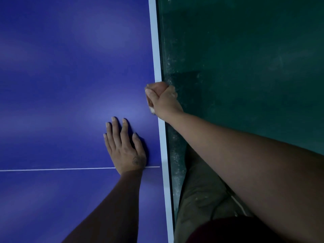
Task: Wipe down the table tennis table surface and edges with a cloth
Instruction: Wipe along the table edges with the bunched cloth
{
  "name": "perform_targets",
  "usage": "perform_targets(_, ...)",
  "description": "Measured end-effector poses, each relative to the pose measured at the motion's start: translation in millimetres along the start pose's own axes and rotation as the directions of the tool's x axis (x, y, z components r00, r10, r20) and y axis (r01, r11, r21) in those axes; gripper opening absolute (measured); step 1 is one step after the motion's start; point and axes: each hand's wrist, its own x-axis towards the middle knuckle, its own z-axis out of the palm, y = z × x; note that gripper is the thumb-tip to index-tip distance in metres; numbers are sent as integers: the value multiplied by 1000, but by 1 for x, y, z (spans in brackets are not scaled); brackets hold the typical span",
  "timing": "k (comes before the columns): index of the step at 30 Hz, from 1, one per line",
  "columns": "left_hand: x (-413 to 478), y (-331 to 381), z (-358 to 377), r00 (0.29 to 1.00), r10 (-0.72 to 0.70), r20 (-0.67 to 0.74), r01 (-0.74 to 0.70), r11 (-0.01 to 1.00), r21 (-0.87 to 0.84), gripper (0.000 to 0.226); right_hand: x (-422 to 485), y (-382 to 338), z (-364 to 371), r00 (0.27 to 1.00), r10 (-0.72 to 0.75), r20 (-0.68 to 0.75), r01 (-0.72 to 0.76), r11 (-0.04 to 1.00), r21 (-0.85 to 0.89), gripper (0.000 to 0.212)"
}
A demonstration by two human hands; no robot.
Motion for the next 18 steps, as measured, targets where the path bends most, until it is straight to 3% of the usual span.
perform_targets(8, 1, 1, -1, 1000, -5, 27, 5, 1000, 12, 59, -25, 9, -2, 991, -124, -53, 126, 992, 31, 89)
perform_targets(13, 18, 2, -6, 999, -3, 52, 6, 998, -65, 56, -30, 19, -21, 995, -67, 79, 78, 986, -145, 88)
perform_targets(18, 114, 25, -3, 998, 54, 22, -48, 976, -214, 50, -3, -13, -11, 1000, -8, -9, 8, 1000, -12, 85)
